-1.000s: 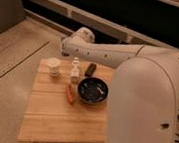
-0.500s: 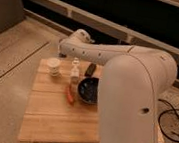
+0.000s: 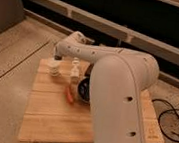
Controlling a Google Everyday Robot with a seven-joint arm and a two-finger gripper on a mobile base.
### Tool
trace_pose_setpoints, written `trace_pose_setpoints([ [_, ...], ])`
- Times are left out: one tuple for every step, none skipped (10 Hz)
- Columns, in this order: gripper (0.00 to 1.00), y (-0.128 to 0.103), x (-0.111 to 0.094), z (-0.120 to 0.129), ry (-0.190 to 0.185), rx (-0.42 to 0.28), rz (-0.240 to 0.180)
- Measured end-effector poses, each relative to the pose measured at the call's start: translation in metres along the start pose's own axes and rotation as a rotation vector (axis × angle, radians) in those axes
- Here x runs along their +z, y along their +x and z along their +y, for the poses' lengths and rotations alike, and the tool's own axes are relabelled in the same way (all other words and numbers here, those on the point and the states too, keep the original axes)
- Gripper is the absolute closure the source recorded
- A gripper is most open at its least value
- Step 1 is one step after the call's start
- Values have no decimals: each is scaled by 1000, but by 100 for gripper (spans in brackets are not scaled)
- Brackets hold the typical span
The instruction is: Place the white sponge in the ceramic cup
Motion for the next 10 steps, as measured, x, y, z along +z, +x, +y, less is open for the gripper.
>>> trace_pose_setpoints([
  [100, 1, 9, 6, -15, -18, 26],
  [100, -1, 14, 10, -24, -30, 35],
  [100, -5, 17, 12, -31, -46, 40],
  [100, -10, 18, 13, -35, -59, 41],
  [100, -17, 20, 14, -39, -77, 34],
  [100, -23, 19, 13, -39, -93, 22],
  [100, -36, 20, 14, -41, -133, -23],
  [100, -41, 20, 16, -47, -152, -50],
  [100, -45, 20, 18, -53, -180, -86],
  [100, -45, 19, 21, -67, -198, -111],
])
